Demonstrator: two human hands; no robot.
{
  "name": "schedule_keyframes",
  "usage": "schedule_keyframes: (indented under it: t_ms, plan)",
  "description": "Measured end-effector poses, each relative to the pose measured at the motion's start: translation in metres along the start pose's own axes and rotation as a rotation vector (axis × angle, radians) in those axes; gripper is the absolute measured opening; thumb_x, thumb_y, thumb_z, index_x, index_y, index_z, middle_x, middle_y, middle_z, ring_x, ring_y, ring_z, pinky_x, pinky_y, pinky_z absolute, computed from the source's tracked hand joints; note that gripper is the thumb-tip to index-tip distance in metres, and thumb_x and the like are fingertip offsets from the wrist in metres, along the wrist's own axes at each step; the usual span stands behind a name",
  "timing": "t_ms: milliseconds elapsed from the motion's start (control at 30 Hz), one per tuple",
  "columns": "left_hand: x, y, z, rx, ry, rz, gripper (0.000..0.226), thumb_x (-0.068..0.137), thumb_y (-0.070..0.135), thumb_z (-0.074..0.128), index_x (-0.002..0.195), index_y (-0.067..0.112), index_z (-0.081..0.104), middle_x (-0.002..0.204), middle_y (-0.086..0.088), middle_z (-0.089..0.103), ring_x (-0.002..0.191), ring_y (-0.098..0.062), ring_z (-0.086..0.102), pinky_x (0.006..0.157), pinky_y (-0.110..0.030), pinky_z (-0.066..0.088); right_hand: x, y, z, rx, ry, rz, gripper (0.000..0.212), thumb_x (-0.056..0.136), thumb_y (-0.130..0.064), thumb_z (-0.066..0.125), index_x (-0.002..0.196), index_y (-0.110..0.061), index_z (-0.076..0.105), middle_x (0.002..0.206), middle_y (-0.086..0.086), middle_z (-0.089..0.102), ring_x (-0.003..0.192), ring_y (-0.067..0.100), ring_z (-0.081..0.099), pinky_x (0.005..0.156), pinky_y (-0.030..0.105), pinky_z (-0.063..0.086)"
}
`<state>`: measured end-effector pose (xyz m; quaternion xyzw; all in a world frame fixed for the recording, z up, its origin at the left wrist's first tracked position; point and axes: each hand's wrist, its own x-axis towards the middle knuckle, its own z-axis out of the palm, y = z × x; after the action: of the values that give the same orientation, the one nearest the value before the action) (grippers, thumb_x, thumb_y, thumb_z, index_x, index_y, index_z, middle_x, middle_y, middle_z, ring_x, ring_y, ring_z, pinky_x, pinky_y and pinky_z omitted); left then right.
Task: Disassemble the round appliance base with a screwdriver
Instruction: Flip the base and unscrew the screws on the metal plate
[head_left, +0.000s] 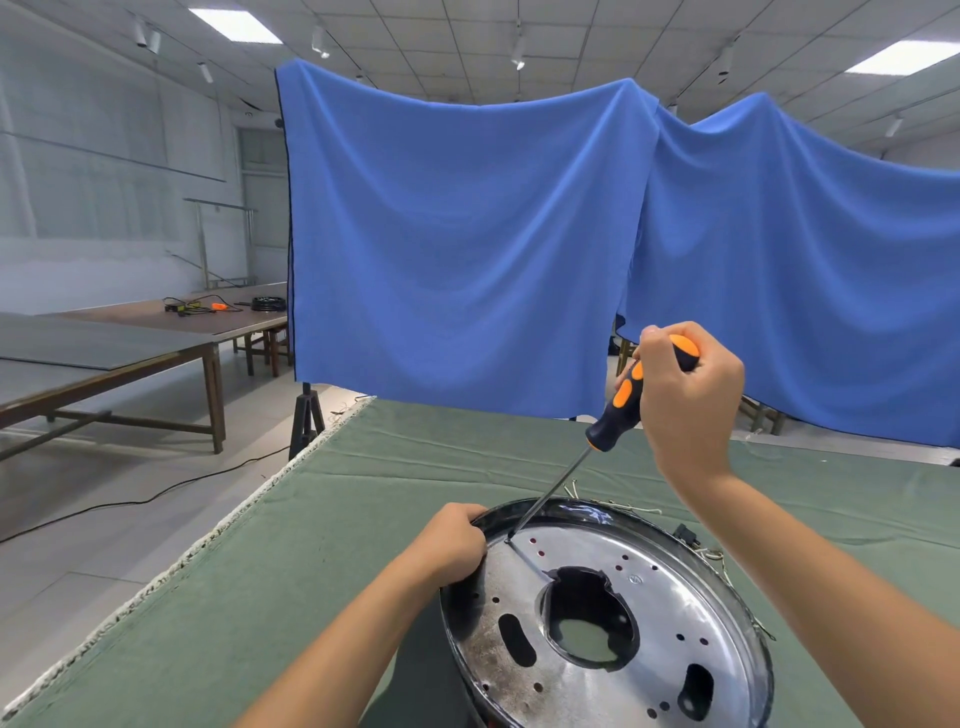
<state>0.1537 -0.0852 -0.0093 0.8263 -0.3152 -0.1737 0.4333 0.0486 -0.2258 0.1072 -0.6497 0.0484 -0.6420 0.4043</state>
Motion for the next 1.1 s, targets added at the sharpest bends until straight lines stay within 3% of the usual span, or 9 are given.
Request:
schedule_keyframes:
  t_ms: [200,300,333,433,533,700,833,933,1100]
  plan:
    - [0.000,0.000,0.001,0.046,0.013,-0.011,0.033,0.083,-0.007,0.040,0.089,0.016,0.063,0.077,-0.003,0.058,0.077,-0.019,0.052,0.051,-0.013,0.039,-0.004,-0.004,-0.003,0.012,-0.028,-0.005,0.028,0.085,-0.018,0.052,0.060,-0.008,0.049,0.044,0.007,0.054,0.042,0.023,0.055,0.047,0.027,0.045]
    - [-0.003,0.000,0.003,0.226,0.127,0.035,0.045,0.082,0.001,0.043,0.119,0.022,0.057,0.112,-0.004,0.063,0.107,-0.025,0.056,0.086,-0.027,0.047,-0.007,-0.006,-0.003,0.012,-0.042,-0.019,0.027,0.086,-0.018,0.051,0.062,-0.005,0.050,0.045,0.009,0.054,0.041,0.019,0.054,0.046,0.024,0.044]
    - [-0.004,0.000,0.004,0.292,0.183,0.096,0.052,0.081,0.003,0.046,0.127,0.027,0.051,0.119,-0.001,0.059,0.111,-0.023,0.054,0.091,-0.032,0.045,-0.007,-0.007,-0.002,0.018,-0.049,-0.024,0.027,0.086,-0.017,0.051,0.061,-0.005,0.049,0.045,0.009,0.054,0.041,0.019,0.054,0.046,0.023,0.044]
    - [-0.006,0.005,0.004,0.397,0.185,0.303,0.044,0.083,0.010,0.052,0.120,0.034,0.056,0.119,0.010,0.056,0.111,-0.015,0.052,0.087,-0.030,0.044,-0.008,-0.009,0.000,0.018,-0.061,-0.039,0.028,0.086,-0.016,0.051,0.062,-0.003,0.048,0.044,0.010,0.054,0.040,0.015,0.054,0.046,0.019,0.043]
    - [-0.006,0.006,0.004,0.365,0.105,0.266,0.027,0.087,0.017,0.056,0.109,0.029,0.067,0.113,0.008,0.064,0.108,-0.017,0.056,0.089,-0.032,0.046,-0.009,-0.012,0.003,0.019,-0.075,-0.042,0.027,0.086,-0.017,0.052,0.063,-0.002,0.049,0.044,0.011,0.054,0.039,0.013,0.054,0.045,0.020,0.042]
    - [-0.003,0.006,0.005,0.351,0.139,0.210,0.016,0.090,0.026,0.058,0.100,0.028,0.070,0.104,0.007,0.069,0.101,-0.018,0.060,0.087,-0.034,0.048,-0.010,-0.014,0.006,-0.015,-0.094,-0.059,0.026,0.087,-0.022,0.051,0.062,-0.013,0.048,0.044,0.004,0.056,0.040,0.014,0.054,0.046,0.027,0.045]
    - [-0.004,0.006,0.005,0.302,0.154,0.195,0.017,0.090,0.022,0.057,0.095,0.028,0.073,0.097,0.008,0.071,0.097,-0.019,0.062,0.086,-0.034,0.049,-0.010,-0.015,0.006,-0.032,-0.086,-0.056,0.028,0.086,-0.028,0.052,0.061,-0.016,0.046,0.044,0.005,0.054,0.043,0.024,0.054,0.048,0.038,0.048]
    - [-0.005,0.004,0.005,0.240,0.156,0.188,0.028,0.090,0.014,0.052,0.094,0.032,0.073,0.091,0.009,0.072,0.093,-0.019,0.063,0.084,-0.035,0.050,-0.010,-0.016,0.006,-0.022,-0.083,-0.067,0.028,0.085,-0.031,0.051,0.061,-0.016,0.046,0.043,0.005,0.054,0.042,0.022,0.054,0.047,0.037,0.047]
    - [-0.004,0.003,0.005,0.220,0.161,0.159,0.035,0.089,0.008,0.047,0.102,0.027,0.073,0.105,0.006,0.071,0.102,-0.018,0.062,0.088,-0.034,0.049,-0.008,-0.016,0.005,-0.057,-0.080,-0.089,0.028,0.084,-0.036,0.050,0.062,-0.018,0.047,0.044,0.005,0.053,0.044,0.025,0.055,0.048,0.039,0.047]
